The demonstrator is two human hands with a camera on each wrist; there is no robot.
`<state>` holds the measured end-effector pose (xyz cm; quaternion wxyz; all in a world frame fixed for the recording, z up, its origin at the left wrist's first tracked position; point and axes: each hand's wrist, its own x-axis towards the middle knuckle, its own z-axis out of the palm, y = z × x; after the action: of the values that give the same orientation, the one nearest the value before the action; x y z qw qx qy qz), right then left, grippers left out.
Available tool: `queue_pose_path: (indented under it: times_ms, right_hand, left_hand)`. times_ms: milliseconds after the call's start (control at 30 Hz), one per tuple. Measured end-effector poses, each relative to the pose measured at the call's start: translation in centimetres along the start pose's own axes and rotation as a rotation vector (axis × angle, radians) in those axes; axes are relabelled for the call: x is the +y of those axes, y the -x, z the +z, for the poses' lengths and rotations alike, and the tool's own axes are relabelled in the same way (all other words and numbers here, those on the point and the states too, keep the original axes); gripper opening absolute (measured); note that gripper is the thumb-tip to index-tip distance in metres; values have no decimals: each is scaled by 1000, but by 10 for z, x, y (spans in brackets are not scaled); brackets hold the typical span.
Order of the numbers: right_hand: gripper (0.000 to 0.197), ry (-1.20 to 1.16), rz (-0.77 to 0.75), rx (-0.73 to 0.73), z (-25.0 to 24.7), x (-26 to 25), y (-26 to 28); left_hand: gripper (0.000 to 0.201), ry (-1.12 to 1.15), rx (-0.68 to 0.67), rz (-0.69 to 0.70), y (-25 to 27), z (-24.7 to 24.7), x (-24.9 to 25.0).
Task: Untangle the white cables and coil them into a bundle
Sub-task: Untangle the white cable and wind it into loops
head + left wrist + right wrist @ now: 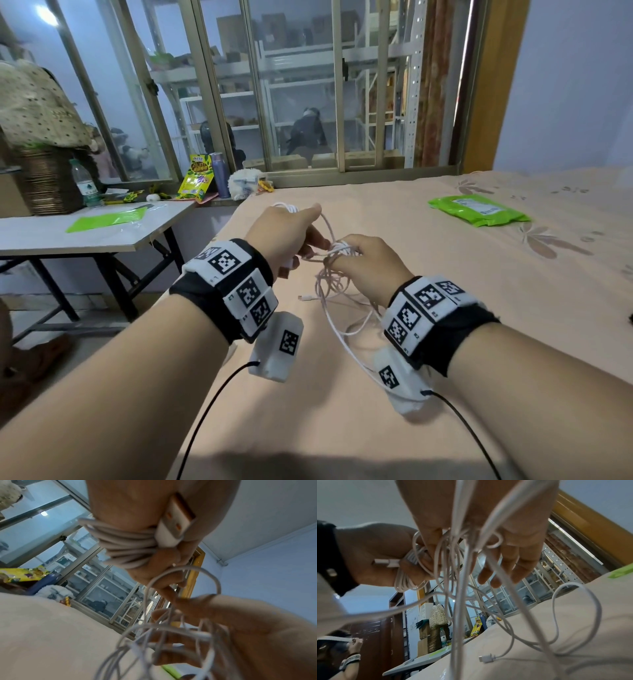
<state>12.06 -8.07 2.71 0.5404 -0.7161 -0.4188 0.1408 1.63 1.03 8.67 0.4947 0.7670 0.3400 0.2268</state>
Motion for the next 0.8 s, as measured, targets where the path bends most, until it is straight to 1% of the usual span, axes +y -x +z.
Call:
queue_pose_path:
  times_ms: [100,133,233,367,400,467,533,600,700,733,800]
  right_hand:
    - [7,-31,-18,22,0,0,2]
    - [10,-45,-27,39,1,1,2]
    - [20,-60,-70,71,2,1,1]
    - [19,-89,-122,59,1,0,2]
    - [22,-108,-126,72,0,0,1]
    - [27,-141,-119,120,-1,1,0]
    - [24,-155,-121,163,-3,0,2]
    - [26,-147,-138,182,-5,1,3]
    - [32,-119,-115,190,-8,6,1]
    - [30,-89,-90,221,-9,10,-2]
    - [18,-37,1,297,-12,13,-5]
  left_hand:
    - [48,233,-101,-20,2,-1,5]
    - [45,275,-104,-2,3,-1,7]
    - [41,353,-52,64,2,0,9]
    - [55,484,12,67,-2,2,5]
    - [57,504,42,65,-4,2,3]
    - [51,513,97,68,-8,2,0]
    - [46,551,97,70,-11,2,-3]
    - [45,629,61,57,-12,1,-5]
    - [46,734,21,35,-9,-1,-5]
    - [46,749,26,33,-8,-3,-5]
    - [46,770,59,29,-8,-7,-4]
